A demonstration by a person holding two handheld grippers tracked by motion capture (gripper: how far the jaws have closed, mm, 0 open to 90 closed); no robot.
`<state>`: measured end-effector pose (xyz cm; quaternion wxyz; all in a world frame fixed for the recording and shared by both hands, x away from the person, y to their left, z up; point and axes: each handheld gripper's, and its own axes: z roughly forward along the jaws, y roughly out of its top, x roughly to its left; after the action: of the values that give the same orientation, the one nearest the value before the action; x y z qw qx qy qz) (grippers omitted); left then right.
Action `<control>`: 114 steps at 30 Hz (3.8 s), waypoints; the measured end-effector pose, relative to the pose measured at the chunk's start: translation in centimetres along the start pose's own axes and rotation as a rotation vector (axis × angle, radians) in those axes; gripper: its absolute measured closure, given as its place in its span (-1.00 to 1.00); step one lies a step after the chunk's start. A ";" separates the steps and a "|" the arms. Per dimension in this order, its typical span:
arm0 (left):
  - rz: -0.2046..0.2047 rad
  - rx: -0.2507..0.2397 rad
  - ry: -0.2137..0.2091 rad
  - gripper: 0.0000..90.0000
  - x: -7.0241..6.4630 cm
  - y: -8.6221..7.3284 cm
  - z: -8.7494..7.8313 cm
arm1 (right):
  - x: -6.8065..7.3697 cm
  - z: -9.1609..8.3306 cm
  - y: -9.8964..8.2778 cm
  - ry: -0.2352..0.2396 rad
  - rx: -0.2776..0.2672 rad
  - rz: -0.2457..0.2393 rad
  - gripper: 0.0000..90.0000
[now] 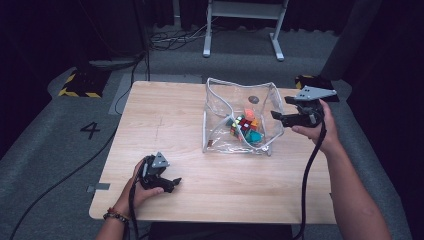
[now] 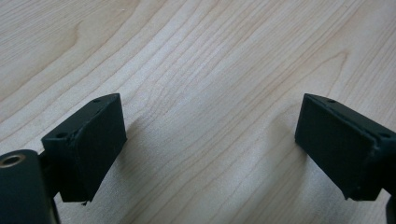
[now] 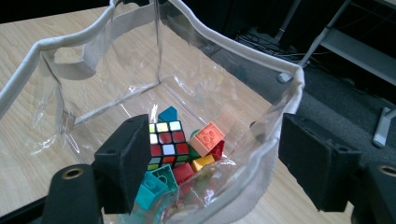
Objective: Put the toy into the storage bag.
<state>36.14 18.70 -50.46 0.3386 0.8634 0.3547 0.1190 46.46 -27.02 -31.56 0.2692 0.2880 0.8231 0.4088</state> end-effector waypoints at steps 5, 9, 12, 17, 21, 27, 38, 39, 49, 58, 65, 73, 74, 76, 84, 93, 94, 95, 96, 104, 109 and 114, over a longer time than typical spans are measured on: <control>0.000 0.000 0.000 -0.80 0.0 0.0 0.0 | 0.1 -0.7 -0.6 -0.003 -0.014 0.010 -0.41; 0.000 0.000 0.000 -0.80 0.0 0.0 0.0 | 0.5 -1.5 -1.1 0.005 -0.035 -0.002 -0.40; 0.000 0.001 -0.002 -0.80 0.0 0.0 0.0 | 0.8 -1.9 -1.4 0.002 -0.044 -0.004 -0.40; 0.000 0.000 0.000 -0.80 0.0 0.0 0.0 | 1.2 -3.1 -2.4 0.007 -0.067 -0.003 -0.40; 0.000 0.000 0.000 -0.80 0.0 0.0 0.0 | 1.4 -3.5 -3.0 0.017 -0.073 0.006 -0.40; 0.000 0.001 -0.001 -0.80 0.0 0.0 0.0 | 1.8 -4.3 -4.3 0.029 -0.090 0.009 -0.40; 0.000 0.000 0.000 -0.80 0.0 0.0 0.0 | 2.2 -4.9 -7.1 0.029 -0.071 0.017 -0.41; 0.000 0.000 0.000 -0.80 0.0 0.0 0.0 | 2.2 -4.9 -7.1 0.029 -0.071 0.017 -0.41; 0.000 0.001 -0.001 -0.80 0.0 0.0 0.0 | 2.6 -4.3 -9.4 0.035 -0.032 0.008 -0.41; 0.000 0.000 0.000 -0.80 0.0 0.0 0.0 | 3.0 -3.2 -11.0 0.044 0.026 -0.001 -0.41; 0.000 0.001 -0.002 -0.80 0.0 0.0 0.0 | 3.6 -1.9 -12.5 0.046 0.081 -0.019 -0.42; 0.000 0.000 0.000 -0.80 0.0 0.0 0.0 | 3.8 -1.0 -14.3 0.059 0.124 -0.002 -0.42; 0.000 0.000 0.000 -0.80 0.0 0.0 0.0 | 3.8 -1.0 -14.5 0.061 0.122 0.002 -0.42; 0.000 0.000 0.000 -0.80 0.0 0.0 0.0 | 3.9 -0.9 -14.9 0.067 0.129 0.016 -0.42; 0.000 0.001 -0.002 -0.80 0.0 0.0 0.0 | 4.1 -0.6 -16.2 0.074 0.160 0.025 -0.42; 0.000 0.001 -0.002 -0.80 0.0 0.0 0.0 | 4.4 -0.5 -17.7 0.072 0.182 0.060 -0.43; 0.000 0.000 0.000 -0.80 0.0 0.0 0.0 | 4.3 -0.5 -17.9 0.076 0.190 0.059 -0.43; 0.000 0.000 -0.001 -0.80 0.0 0.0 0.0 | 4.4 -0.6 -18.4 0.077 0.193 0.068 -0.41; 0.000 0.000 -0.001 -0.80 0.0 0.0 0.0 | 4.4 -0.6 -18.4 0.077 0.193 0.068 -0.41; -0.003 0.000 -0.019 -0.80 0.1 0.0 0.1 | 4.7 -1.2 -20.1 0.070 0.188 0.109 -0.40; 0.005 0.000 -0.014 -0.80 0.1 0.0 0.1 | 4.7 -1.5 -21.0 0.074 0.194 0.136 -0.40; 0.018 -0.002 -0.001 -0.80 0.2 0.1 0.0 | 4.6 -1.9 -22.1 0.083 0.196 0.194 -0.41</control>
<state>36.32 18.80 -50.42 0.3387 0.8662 0.3466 0.1220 36.40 -35.88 -49.80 0.1648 0.3742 0.8376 0.3622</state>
